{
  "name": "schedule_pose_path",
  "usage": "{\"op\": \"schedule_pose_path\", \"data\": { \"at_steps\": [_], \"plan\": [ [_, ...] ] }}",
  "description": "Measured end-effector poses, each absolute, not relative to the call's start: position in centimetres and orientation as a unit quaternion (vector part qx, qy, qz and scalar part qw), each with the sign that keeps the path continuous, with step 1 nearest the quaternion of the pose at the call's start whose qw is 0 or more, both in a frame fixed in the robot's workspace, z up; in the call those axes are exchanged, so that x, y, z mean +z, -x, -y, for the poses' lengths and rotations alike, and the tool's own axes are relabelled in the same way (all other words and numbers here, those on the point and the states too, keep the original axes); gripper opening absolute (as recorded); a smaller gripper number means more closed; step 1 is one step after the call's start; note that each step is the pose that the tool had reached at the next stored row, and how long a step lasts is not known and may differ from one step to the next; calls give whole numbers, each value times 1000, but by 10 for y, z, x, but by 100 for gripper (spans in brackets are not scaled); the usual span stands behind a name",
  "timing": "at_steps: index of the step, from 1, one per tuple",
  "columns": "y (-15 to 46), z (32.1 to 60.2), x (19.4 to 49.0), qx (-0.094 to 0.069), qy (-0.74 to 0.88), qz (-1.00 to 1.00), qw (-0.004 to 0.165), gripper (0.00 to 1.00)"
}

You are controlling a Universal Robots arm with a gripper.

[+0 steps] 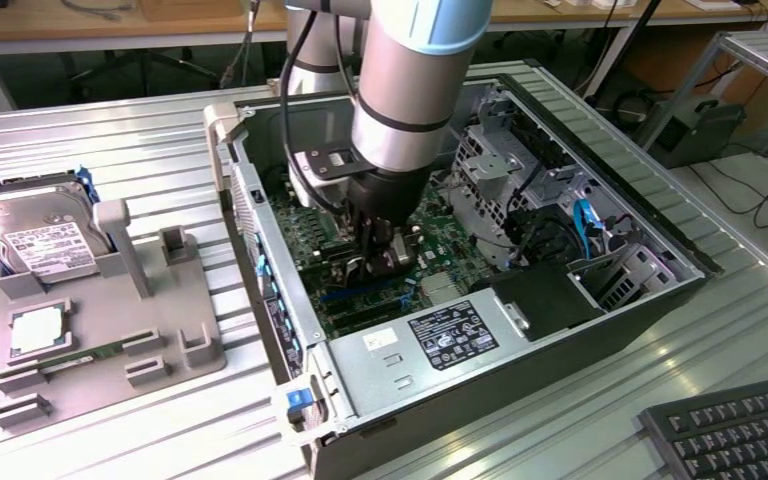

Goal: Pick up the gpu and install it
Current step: 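Insert the gpu into the slot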

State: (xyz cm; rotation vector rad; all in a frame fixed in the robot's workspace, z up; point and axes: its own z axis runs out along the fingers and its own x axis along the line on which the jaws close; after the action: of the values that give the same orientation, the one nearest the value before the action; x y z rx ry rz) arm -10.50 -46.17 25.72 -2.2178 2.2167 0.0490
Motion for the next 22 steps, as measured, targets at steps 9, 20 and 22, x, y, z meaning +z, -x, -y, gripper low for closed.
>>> {"op": "schedule_pose_path", "data": {
  "at_steps": [9,20,22],
  "plan": [
    [105,462,254,17,706,-708,4,26],
    [105,462,278,19,706,-708,6,34],
    [105,462,286,19,706,-708,6,34]
  ]
}}
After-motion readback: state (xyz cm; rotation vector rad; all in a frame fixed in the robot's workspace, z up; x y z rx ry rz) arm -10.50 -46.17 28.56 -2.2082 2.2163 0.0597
